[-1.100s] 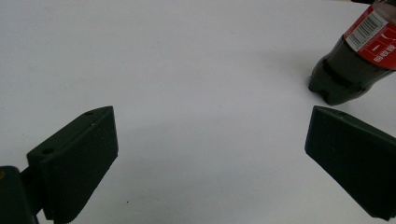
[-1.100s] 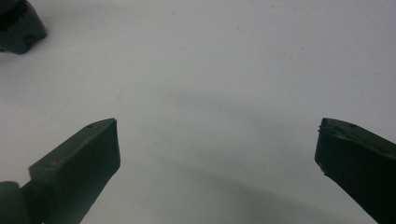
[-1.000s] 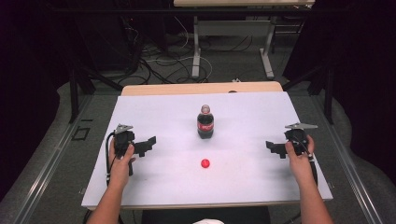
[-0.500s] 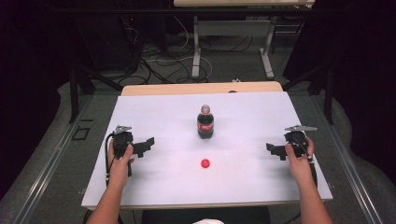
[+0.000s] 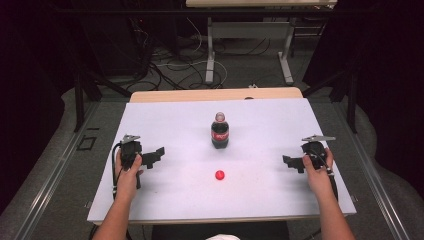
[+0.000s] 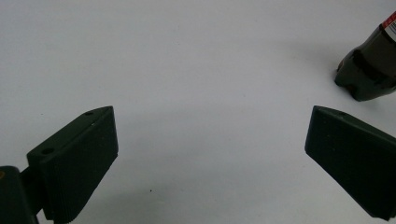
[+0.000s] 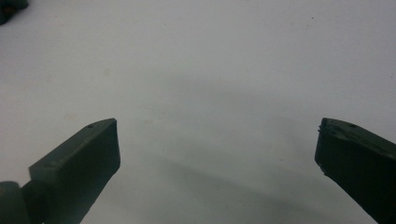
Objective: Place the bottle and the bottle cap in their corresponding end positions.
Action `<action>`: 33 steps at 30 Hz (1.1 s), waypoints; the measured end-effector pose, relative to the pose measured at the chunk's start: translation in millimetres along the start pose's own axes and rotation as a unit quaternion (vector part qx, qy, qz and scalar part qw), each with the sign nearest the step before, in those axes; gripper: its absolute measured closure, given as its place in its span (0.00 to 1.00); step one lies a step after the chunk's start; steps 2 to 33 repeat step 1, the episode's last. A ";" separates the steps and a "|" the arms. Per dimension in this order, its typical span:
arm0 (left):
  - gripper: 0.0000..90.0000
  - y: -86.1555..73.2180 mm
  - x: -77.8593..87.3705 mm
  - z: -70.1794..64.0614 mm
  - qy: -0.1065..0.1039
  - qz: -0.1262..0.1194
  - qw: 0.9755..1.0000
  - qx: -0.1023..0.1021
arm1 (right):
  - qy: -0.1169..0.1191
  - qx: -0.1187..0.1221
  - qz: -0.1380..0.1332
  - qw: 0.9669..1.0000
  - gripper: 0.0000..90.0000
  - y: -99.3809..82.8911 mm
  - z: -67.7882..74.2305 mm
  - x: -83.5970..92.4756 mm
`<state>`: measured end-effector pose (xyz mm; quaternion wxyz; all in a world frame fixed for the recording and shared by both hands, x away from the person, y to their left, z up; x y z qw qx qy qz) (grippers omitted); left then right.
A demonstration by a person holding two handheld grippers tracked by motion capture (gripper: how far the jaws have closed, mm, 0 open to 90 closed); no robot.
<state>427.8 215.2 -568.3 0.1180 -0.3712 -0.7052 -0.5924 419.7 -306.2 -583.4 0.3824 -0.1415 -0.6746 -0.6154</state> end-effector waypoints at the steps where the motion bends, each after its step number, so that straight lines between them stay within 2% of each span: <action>1: 0.03 -0.2 -0.2 0.1 0.001 0.001 1.000 0.000 | 0.000 0.000 0.000 1.000 0.00 -0.1 -0.1 0.0; 33: 0.03 -0.2 -0.2 0.1 0.001 0.001 1.000 0.000 | 0.000 0.000 0.000 1.000 0.00 -0.1 -0.1 0.0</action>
Point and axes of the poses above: each handheld gripper's, and its own axes: x roughly backward along the jaws, y roughly out of its top, z roughly to its left, the point moved 6 cm from there along -x, roughly forward along the jaws, and after that the axes turned 2 degrees about x, right-handed, at the moved point
